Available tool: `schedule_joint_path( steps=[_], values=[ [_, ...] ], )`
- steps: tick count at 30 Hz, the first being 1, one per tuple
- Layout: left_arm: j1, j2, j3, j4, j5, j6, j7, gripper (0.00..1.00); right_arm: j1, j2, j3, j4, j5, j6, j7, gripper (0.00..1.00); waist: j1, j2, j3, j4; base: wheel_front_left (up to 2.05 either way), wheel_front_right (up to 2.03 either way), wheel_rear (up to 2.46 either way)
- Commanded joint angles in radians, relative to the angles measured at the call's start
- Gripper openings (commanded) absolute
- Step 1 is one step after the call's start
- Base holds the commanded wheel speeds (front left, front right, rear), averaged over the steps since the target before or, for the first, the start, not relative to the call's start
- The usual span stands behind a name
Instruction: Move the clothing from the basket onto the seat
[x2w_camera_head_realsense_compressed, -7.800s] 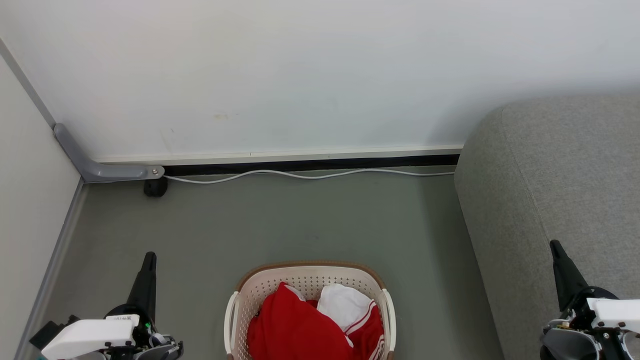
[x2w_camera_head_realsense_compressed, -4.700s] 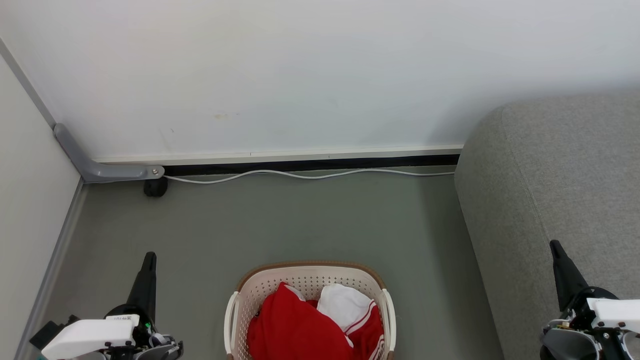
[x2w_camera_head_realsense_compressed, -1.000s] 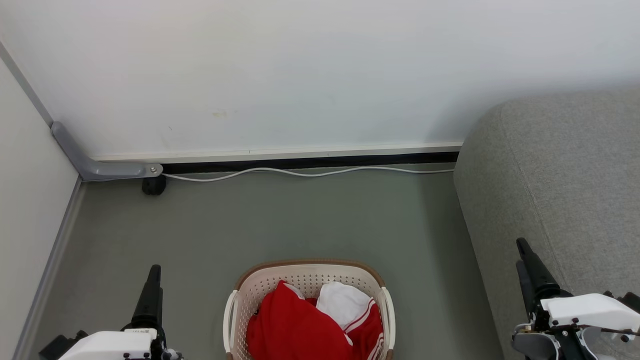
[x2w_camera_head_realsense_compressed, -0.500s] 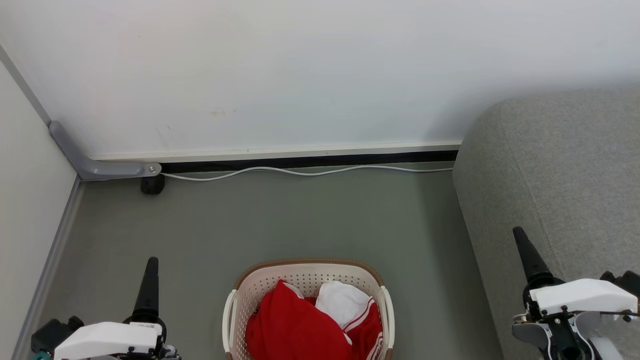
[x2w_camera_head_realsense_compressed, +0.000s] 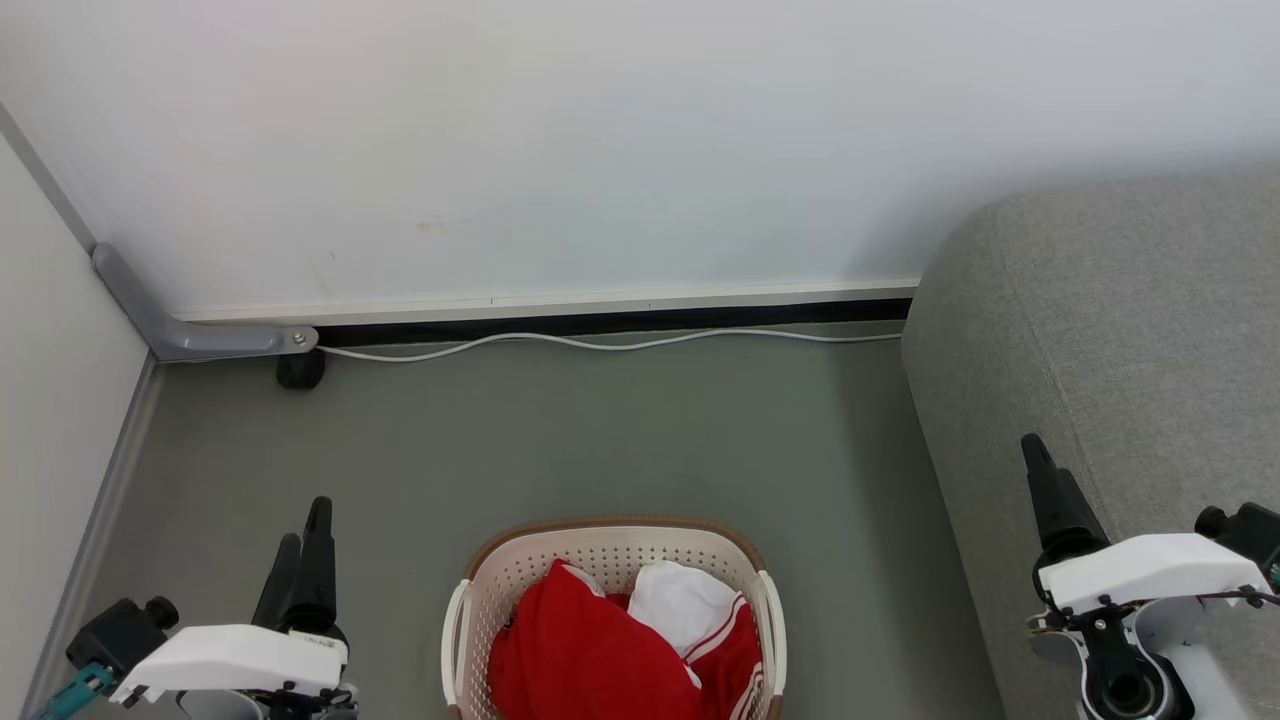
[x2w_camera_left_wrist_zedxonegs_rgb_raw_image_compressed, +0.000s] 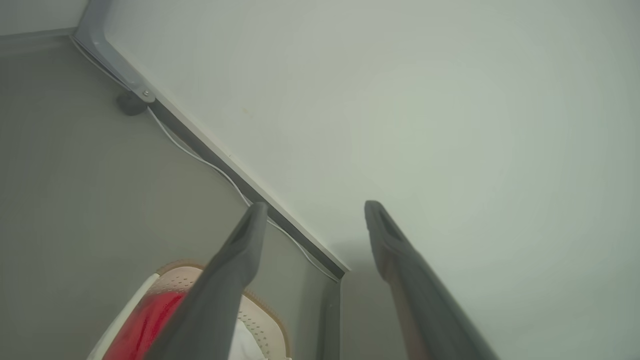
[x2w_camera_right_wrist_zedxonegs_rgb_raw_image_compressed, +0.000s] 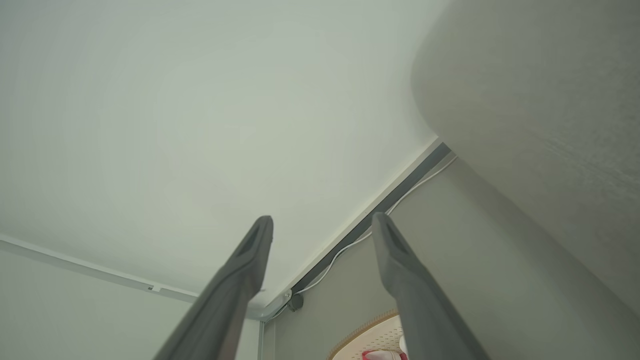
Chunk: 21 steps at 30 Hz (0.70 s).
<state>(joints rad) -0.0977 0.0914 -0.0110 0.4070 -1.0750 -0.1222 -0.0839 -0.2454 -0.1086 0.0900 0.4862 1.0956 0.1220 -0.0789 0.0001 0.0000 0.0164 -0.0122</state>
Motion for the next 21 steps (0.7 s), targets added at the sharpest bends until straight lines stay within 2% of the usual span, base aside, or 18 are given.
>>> schedule_joint_path(
  steps=[1, 21],
  values=[
    [-0.064, 0.023, 0.018, -0.017, 0.043, -0.005, -0.012, 1.0, -0.055, -0.017, 0.015, -0.014, -0.035, 0.005, -0.017, 1.0, -0.0001, 0.0, 0.0, -0.001, 0.0, 0.0, 0.0],
    [-0.095, 0.043, 0.028, 0.019, 0.362, -0.006, -0.068, 1.0, -0.116, -0.041, 0.06, 0.05, -0.317, 0.006, -0.073, 1.0, -0.0001, 0.0, -0.004, -0.01, 0.0, 0.0, 0.0]
  ],
)
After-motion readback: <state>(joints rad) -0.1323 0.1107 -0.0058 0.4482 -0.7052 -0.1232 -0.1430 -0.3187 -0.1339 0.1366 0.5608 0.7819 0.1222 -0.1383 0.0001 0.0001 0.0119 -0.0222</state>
